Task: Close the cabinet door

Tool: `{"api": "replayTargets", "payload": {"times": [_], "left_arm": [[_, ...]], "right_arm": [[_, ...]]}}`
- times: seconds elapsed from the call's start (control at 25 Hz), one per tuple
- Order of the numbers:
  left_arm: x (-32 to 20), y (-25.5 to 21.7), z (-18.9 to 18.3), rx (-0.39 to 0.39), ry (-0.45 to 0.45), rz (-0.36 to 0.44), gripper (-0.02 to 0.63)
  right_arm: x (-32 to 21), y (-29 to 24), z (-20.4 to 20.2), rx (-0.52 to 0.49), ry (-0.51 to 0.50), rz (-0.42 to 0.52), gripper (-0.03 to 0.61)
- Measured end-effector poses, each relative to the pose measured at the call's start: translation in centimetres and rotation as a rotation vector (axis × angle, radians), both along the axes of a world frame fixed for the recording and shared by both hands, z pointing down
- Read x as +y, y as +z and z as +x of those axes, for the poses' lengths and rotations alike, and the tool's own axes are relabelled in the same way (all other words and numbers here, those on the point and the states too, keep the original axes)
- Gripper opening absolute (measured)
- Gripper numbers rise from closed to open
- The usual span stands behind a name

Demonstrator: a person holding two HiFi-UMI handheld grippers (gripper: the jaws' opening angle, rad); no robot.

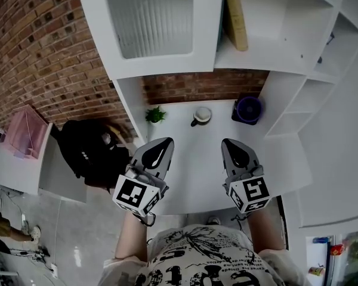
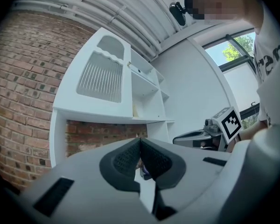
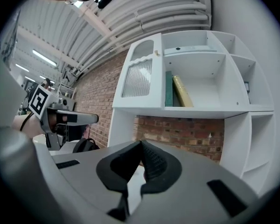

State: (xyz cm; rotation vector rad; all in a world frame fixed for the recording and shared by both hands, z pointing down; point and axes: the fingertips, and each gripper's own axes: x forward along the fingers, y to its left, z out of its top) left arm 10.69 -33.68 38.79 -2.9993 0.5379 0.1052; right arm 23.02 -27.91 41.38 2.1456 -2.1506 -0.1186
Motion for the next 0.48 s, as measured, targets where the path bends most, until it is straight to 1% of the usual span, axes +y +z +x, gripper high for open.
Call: {"api": "replayTargets", "payload": {"times": [0.16, 0.48], "left_arm": [[0.6, 0.0, 0.8, -0.017, 0.016, 0.014, 0.014], [0.6, -0.1, 2.0, -0.036, 0.007, 0.046, 0.014]], "right_arm": [[-0.4, 0.2, 0.2, 0.010, -0.015, 0.002, 0.012], [-1.2, 0.6, 0.6, 0.007, -0.052, 0.014, 0.012]]}}
